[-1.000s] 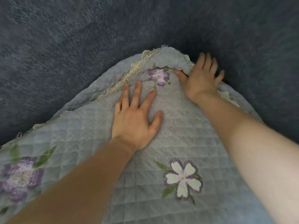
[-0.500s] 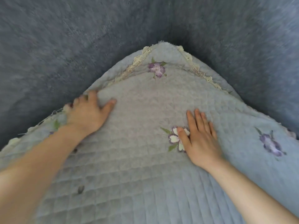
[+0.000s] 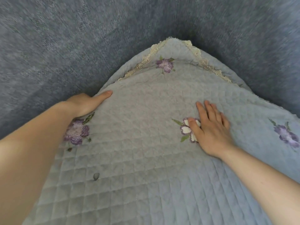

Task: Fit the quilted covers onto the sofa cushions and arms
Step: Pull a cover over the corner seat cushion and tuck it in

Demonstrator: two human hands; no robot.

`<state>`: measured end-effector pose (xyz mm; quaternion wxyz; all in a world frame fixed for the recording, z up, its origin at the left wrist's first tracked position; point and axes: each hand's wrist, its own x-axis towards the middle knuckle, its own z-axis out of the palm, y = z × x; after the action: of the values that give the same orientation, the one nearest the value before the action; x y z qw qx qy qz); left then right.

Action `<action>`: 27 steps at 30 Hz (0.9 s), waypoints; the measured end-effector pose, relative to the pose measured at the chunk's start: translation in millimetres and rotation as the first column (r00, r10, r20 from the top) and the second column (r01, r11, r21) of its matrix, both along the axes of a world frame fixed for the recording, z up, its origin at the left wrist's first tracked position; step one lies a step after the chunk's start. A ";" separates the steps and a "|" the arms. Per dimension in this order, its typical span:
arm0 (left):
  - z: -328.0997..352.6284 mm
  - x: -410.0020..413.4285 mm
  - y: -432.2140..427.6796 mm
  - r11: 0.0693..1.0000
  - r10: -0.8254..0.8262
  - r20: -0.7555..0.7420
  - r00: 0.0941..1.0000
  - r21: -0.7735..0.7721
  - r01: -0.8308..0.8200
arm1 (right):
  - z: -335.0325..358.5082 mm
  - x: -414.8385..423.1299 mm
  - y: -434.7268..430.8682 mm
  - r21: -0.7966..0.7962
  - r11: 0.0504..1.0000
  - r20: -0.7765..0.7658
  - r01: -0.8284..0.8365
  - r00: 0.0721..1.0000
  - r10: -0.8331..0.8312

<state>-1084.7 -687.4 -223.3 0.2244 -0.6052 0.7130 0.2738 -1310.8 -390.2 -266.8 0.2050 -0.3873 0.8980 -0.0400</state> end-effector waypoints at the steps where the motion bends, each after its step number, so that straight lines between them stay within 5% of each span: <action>1: 2.3 4.7 2.4 1.000 -0.011 0.008 1.000 -0.026 0.011 | 0.9 -0.2 -0.5 0.010 1.000 -0.004 0.004 1.000 -0.004; 7: 32.3 34.2 30.4 0.996 -0.026 -0.001 1.000 -0.084 0.026 | 16.3 15.3 17.6 0.070 0.996 0.025 0.048 0.998 -0.050; 21: 163.0 127.5 108.7 0.966 0.032 -0.137 0.990 -0.250 -0.065 | 90.7 159.3 120.9 -0.144 0.990 0.098 -0.002 0.995 0.016; 27: 143.0 193.6 155.3 0.987 -0.022 0.057 0.998 -0.157 0.031 | 87.2 165.8 136.3 -0.008 0.992 0.064 -0.125 0.990 0.125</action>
<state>-891.1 -532.1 -80.4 0.1989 -0.6189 0.7340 0.1967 -1145.0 -254.0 -179.6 0.2351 -0.4418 0.8648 -0.0412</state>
